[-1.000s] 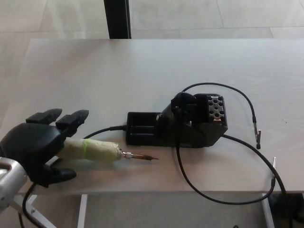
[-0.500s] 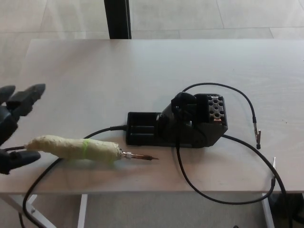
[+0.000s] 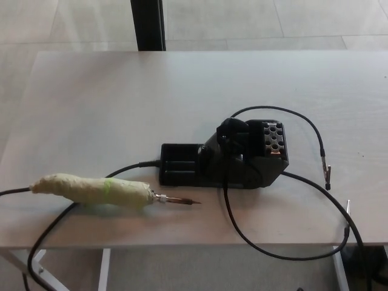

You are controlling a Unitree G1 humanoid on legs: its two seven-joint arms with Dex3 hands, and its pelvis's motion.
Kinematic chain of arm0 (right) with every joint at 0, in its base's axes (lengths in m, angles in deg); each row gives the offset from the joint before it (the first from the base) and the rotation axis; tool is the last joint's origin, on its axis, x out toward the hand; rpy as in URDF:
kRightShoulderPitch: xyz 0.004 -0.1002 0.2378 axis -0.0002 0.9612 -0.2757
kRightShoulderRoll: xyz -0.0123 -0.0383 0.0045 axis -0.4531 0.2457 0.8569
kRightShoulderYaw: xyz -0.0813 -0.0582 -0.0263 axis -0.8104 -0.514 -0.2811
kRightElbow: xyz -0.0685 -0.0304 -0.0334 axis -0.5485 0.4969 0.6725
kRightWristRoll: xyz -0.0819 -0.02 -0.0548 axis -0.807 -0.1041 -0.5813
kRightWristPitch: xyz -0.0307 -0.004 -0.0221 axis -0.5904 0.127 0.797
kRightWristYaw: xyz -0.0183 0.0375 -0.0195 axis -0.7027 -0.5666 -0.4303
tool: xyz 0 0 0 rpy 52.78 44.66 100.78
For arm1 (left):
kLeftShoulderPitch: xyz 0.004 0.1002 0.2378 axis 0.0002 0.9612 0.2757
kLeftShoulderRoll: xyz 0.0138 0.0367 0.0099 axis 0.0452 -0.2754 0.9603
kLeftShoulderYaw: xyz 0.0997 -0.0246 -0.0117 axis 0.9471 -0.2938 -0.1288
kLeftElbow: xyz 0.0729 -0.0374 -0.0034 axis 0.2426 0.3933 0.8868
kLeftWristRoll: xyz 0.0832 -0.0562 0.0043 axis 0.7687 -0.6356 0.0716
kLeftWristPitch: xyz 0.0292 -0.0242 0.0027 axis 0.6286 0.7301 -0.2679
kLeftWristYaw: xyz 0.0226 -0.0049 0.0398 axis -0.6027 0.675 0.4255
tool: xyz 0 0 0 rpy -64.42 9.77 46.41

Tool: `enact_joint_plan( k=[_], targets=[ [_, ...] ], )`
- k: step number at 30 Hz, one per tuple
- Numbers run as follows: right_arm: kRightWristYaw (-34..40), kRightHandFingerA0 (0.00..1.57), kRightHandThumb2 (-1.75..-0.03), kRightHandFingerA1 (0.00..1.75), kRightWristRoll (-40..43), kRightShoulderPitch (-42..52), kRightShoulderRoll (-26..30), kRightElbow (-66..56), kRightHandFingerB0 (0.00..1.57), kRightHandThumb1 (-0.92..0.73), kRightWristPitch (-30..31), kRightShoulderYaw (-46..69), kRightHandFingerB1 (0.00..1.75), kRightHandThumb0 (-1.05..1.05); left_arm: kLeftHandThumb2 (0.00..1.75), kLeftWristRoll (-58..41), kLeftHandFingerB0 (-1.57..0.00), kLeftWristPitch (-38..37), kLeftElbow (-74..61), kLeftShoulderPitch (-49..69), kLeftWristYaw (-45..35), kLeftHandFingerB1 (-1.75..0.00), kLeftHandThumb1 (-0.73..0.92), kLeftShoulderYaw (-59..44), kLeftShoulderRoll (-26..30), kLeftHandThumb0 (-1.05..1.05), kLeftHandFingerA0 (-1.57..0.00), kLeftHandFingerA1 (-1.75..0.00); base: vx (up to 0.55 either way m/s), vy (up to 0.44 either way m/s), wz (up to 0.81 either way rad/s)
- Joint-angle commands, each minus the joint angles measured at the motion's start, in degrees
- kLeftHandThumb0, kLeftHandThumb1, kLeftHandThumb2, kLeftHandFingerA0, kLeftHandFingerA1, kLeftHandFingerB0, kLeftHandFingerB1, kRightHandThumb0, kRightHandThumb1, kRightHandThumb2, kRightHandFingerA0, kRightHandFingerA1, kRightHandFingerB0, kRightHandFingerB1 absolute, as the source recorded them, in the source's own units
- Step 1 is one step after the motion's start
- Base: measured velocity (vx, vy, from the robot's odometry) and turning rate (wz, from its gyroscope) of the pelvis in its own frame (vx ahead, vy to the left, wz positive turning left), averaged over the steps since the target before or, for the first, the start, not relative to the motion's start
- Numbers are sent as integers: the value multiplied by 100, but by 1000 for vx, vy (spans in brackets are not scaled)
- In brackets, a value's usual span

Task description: Use the left hand of the robot to grab the soldering gun kept on the middle of the table and pull it out of its base and keep it on the left side of the base

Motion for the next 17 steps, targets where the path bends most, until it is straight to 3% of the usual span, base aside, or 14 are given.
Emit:
enact_joint_plan(
  k=[1, 2, 5, 6, 8, 9, 10, 17],
  targets=[
    [-39, 78, -59, 64, 76, 125, 91, 33, 47, -64, -18, 24, 38, -45, 62, -1609, 0, 1884, 3239, 553, 341, 0, 81, -1448, -744, -63, 0, -22, 0, 0, 0],
    [-47, 78, -59, 64, 82, 134, 98, 25, 47, -64, -9, 26, 38, -45, 62, -1627, 0, 1973, 3460, 500, 341, 0, 81, -1483, -685, -63, 0, -22, 0, 0, 0],
    [-84, 78, -59, 64, 159, 128, 95, 43, 48, -64, 46, 88, 38, -44, 63, -1669, 0, 1690, 4550, 330, 650, 0, 78, -1570, -533, -59, 0, -54, 0, 0, 0],
    [-53, 80, -60, 63, 107, 143, 100, 50, 49, -64, 1, 46, 37, -45, 76, -1647, 0, 1659, 4853, 362, 528, -29, 69, -1498, -493, -63, -4, -67, 0, 0, 0],
    [-22, 80, -60, 63, 74, 148, 95, 63, 49, -64, -16, 17, 37, -45, 76, -1545, 0, 1647, 5024, 430, 347, -29, 69, -1338, -441, -63, -4, -67, 0, 0, 0],
    [-21, 79, -59, 61, 72, 152, 87, 82, 49, -63, -17, 8, 38, -45, 62, -1449, -28, 1745, 5078, 484, 149, -62, 74, -1171, -395, -56, -16, -79, 0, 0, 0],
    [-39, 80, -59, 62, 79, 153, 75, 97, 49, -62, -18, 9, 38, -46, 62, -730, -55, 1774, 5243, 616, -533, -54, 76, -248, -102, -60, -58, -66, 0, 0, 0],
    [-48, 79, -59, 62, 101, 175, 40, 120, 49, -62, -50, 23, 38, -45, 62, -814, -55, 1646, 5578, 485, -504, -54, 76, -146, 58, -60, -58, -66, 0, 0, 0]
  ],
)
